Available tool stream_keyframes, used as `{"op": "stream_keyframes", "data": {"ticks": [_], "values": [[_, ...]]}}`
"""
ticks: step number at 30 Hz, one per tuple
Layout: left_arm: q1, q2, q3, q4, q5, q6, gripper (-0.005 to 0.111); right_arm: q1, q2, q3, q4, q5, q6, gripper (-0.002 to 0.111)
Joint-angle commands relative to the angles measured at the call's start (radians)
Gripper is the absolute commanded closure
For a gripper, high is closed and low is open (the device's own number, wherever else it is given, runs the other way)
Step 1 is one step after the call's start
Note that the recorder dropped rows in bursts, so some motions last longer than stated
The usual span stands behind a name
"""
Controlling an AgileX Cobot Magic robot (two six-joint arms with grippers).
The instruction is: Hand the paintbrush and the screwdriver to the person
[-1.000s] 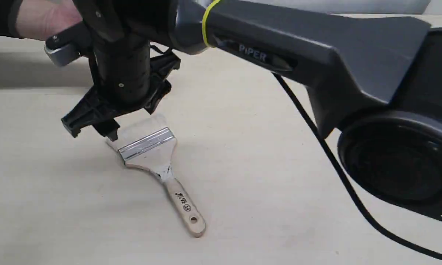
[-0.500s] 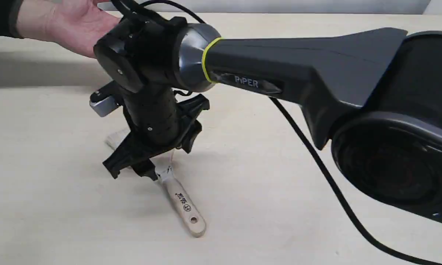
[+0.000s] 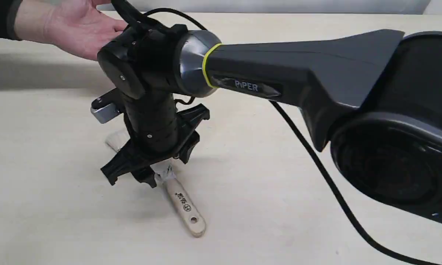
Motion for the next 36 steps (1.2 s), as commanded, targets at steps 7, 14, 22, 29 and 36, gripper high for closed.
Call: {"op": "stream_keyframes", "data": {"ticks": [7,14,22,29,36], "values": [[-0.008,-0.002,0.002,-0.004,-0.006,-0.002,0.107,-0.002,0.074,0.005,0.015,-0.039,0.0,0.048],[-0.008,-0.002,0.002,-0.004,-0.006,-0.002,0.107,-0.002,0.152,0.005,0.017,-0.027,-0.034,0.084],[-0.008,-0.002,0.002,-0.004,-0.006,-0.002,0.107,-0.002,0.093,-0.06,0.006,0.025,-0.103,0.104],[-0.008,-0.002,0.002,-0.004,-0.006,-0.002,0.107,0.0,-0.034,-0.217,0.006,0.035,-0.127,0.104],[-0.008,-0.002,0.002,-0.001,-0.006,-0.002,0.107,0.0,-0.103,-0.41,0.002,0.035,-0.145,0.104]]}}
